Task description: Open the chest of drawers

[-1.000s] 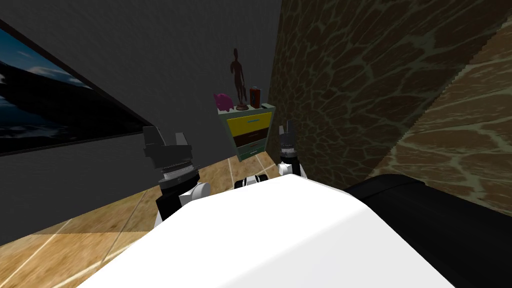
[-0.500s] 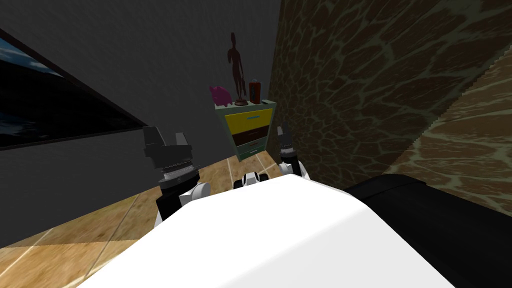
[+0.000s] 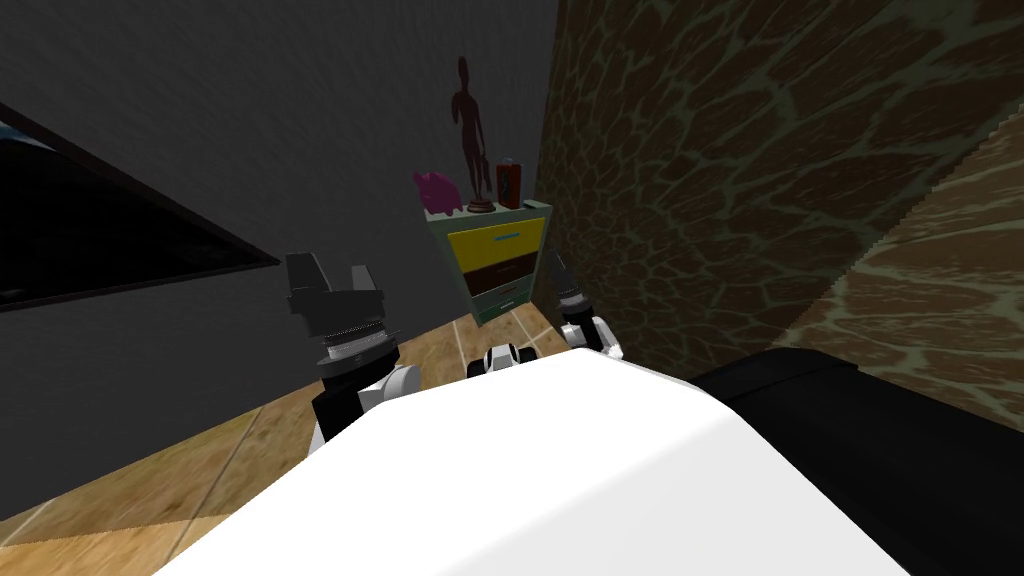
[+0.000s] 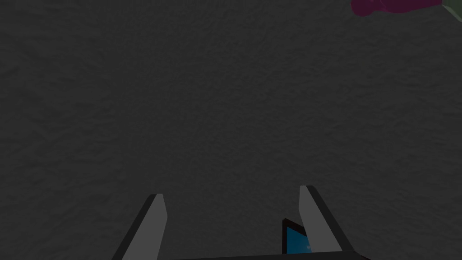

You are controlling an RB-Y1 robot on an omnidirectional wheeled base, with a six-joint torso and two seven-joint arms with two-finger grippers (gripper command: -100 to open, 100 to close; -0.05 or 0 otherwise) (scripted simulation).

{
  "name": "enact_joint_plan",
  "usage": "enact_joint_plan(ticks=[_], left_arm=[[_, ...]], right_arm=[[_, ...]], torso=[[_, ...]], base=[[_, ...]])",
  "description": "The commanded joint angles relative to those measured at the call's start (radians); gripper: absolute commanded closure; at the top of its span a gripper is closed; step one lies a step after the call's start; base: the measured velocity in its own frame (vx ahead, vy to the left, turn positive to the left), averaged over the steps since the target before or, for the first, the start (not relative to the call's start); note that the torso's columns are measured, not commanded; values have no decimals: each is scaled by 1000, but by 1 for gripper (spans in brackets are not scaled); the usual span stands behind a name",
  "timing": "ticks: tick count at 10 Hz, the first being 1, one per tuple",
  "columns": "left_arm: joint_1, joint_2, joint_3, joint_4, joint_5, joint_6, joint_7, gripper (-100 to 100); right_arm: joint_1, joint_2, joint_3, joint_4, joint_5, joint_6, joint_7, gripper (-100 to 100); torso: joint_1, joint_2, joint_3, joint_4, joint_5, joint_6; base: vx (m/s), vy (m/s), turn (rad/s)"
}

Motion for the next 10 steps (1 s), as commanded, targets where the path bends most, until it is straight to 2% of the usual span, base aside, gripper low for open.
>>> enact_joint_plan(ticks=[1,3,7,8,10], left_arm=[[0,0,0,0,0,0,0,0],[0,0,0,0,0,0,0,0],[0,0,0,0,0,0,0,0],[0,0,0,0,0,0,0,0],[0,0,0,0,0,0,0,0]], right_arm=[[-11,-25,-9,11,70,10,63,-100],[-19,-40,-15,19,111,16,99,-100],[-45,-83,-32,45,231,32,213,-100],[-45,-83,-32,45,237,32,215,-100],[-65,-110,-43,65,307,44,283,-100]], torso=[[0,2,1,0,0,0],[1,1,1,0,0,0],[0,0,0,0,0,0],[0,0,0,0,0,0],[0,1,1,0,0,0]], base=[[43,40,-55],[44,62,-77],[63,56,-73],[42,47,-38],[48,62,-83]])
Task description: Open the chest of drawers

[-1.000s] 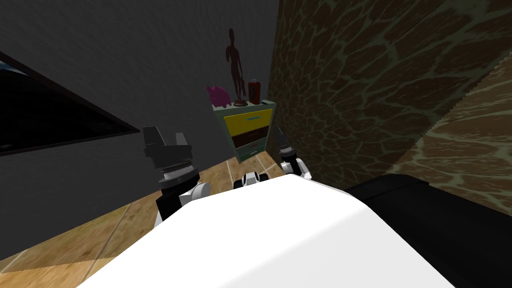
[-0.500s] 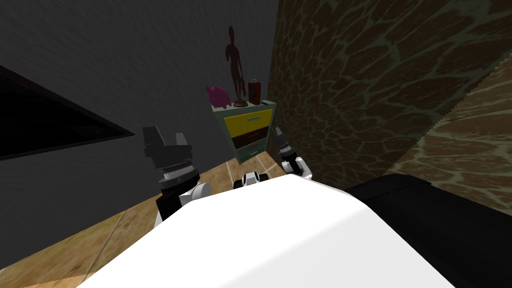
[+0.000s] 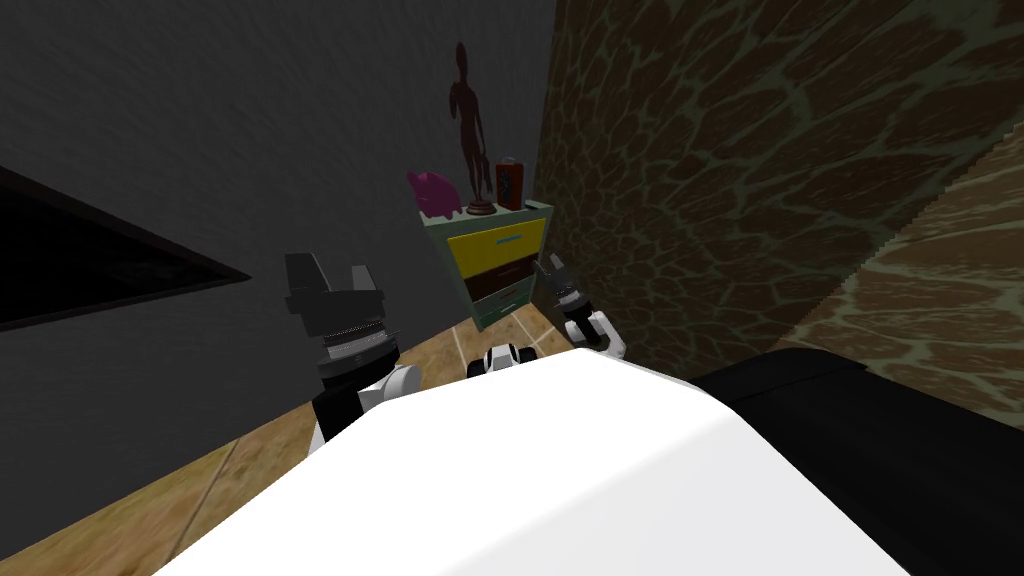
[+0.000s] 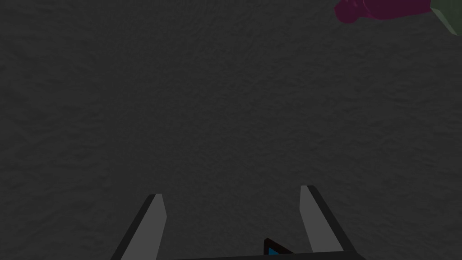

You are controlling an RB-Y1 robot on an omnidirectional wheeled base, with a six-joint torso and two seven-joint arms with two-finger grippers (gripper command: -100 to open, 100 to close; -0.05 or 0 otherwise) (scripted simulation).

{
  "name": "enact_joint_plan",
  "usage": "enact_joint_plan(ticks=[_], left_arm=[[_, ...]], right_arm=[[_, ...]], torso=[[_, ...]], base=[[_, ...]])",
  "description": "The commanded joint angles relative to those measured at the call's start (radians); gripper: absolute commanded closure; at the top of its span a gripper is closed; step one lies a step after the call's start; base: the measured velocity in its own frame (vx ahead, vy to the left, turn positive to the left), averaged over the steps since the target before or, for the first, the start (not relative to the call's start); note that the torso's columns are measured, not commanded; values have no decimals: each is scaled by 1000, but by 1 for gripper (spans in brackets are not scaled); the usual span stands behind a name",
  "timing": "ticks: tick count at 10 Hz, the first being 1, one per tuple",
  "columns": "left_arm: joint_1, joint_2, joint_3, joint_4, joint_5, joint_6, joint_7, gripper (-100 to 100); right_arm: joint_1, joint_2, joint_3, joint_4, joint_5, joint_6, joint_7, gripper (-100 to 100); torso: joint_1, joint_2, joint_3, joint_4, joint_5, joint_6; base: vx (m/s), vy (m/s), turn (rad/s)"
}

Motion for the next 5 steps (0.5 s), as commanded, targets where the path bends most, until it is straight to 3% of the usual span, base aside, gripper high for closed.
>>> enact_joint_plan(ticks=[1,5], left_arm=[[0,0,0,0,0,0,0,0],[0,0,0,0,0,0,0,0]], right_arm=[[-18,-22,-9,16,66,11,63,-100],[-52,-61,-20,51,176,28,173,-100]], torso=[[2,-1,-1,0,0,0],[0,-1,-1,0,0,0]], base=[[47,61,-39],[59,55,-60]])
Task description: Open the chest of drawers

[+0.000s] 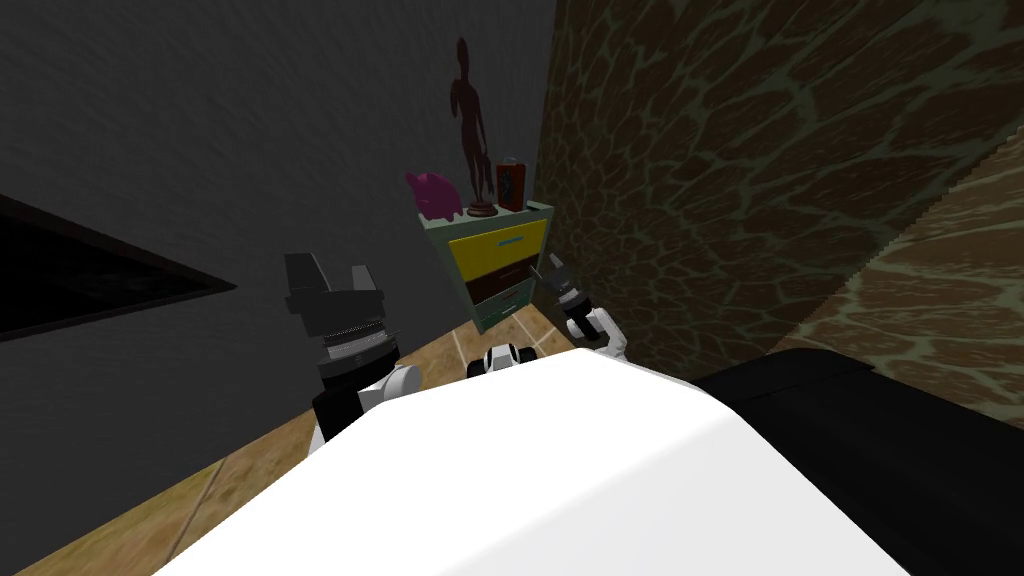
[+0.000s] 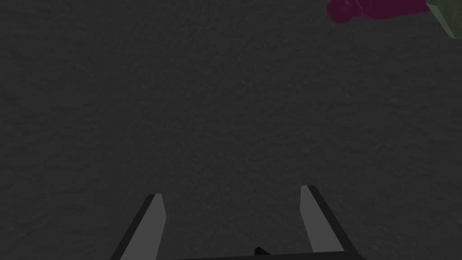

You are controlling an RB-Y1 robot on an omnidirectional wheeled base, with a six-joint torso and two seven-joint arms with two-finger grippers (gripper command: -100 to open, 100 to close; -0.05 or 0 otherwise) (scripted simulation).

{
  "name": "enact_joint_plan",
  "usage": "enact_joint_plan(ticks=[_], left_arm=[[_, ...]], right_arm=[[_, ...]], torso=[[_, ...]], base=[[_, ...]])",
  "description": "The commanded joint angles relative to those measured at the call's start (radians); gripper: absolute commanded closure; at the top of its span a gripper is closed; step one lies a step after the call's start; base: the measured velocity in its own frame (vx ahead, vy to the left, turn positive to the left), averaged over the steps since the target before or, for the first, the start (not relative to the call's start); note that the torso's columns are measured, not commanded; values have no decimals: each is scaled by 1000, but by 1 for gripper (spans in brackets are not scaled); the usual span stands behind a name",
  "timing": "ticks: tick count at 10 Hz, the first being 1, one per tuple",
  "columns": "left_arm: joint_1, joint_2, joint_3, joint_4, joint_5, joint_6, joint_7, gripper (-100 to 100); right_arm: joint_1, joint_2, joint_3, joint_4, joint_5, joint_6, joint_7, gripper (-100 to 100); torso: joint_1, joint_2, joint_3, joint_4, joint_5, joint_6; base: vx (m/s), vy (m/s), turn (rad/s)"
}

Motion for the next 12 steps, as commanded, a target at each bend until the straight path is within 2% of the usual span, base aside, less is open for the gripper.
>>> enact_joint_plan(ticks=[1,5,6,8,9,11,12], left_arm=[[0,0,0,0,0,0,0,0],[0,0,0,0,0,0,0,0],[0,0,0,0,0,0,0,0],[0,0,0,0,0,0,0,0],[0,0,0,0,0,0,0,0],[0,0,0,0,0,0,0,0],[0,0,0,0,0,0,0,0]], right_arm=[[-19,-22,-3,14,62,14,64,-100],[-59,-58,-7,58,173,31,179,-100],[-59,-58,-7,58,173,31,187,-100],[-88,-80,-7,91,240,42,253,-100],[-88,-80,-7,91,240,42,268,-100],[-118,-99,-4,127,301,52,332,-100],[-118,-99,-4,127,301,52,346,-100]], torso=[[2,-1,-1,0,1,0],[1,0,0,0,0,0],[1,0,0,0,0,0],[0,0,0,0,0,0],[2,-1,-1,0,1,0],[1,0,0,0,0,0],[1,-1,-1,0,0,0]], base=[[54,63,-27],[58,64,-40],[50,44,-15],[59,57,-29],[58,61,-9],[68,67,-16],[75,50,-5]])
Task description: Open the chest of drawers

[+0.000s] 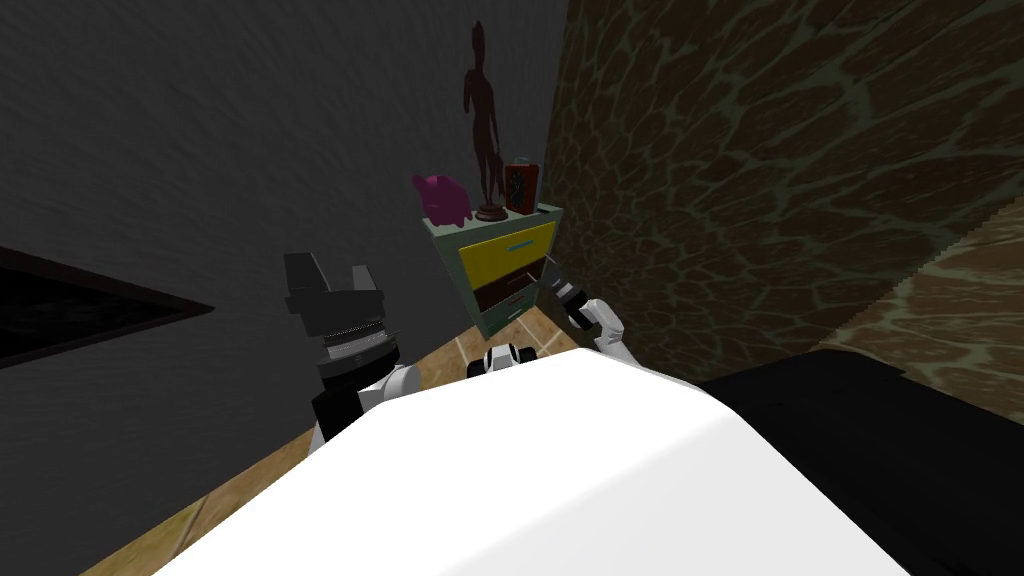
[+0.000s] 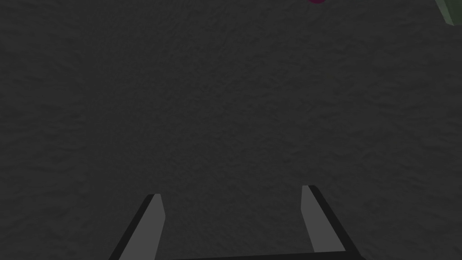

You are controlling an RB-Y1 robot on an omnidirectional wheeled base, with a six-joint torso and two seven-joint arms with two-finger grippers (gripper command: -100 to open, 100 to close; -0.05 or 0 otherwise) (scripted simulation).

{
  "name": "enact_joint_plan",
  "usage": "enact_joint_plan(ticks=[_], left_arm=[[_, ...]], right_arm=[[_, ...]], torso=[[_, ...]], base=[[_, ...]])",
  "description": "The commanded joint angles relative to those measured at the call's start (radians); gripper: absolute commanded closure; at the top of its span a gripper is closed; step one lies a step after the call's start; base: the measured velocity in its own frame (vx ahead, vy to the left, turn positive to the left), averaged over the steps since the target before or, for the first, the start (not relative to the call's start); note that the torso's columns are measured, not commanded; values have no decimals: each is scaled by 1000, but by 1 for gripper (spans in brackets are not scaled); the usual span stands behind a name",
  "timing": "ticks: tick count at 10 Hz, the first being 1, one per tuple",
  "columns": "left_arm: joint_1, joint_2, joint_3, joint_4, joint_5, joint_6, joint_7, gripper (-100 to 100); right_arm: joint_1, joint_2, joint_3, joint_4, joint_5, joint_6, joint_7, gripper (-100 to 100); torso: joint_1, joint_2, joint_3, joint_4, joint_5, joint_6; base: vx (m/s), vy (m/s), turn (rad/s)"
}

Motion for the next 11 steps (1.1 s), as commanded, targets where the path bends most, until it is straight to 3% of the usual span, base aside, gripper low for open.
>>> enact_joint_plan(ticks=[1,11], left_arm=[[0,0,0,0,0,0,0,0],[0,0,0,0,0,0,0,0]], right_arm=[[-26,-16,5,27,48,13,71,-100],[-120,-61,22,134,209,41,297,-100]], torso=[[-1,1,0,0,0,0],[-1,0,0,0,0,0]], base=[[67,46,-4],[63,54,-2]])
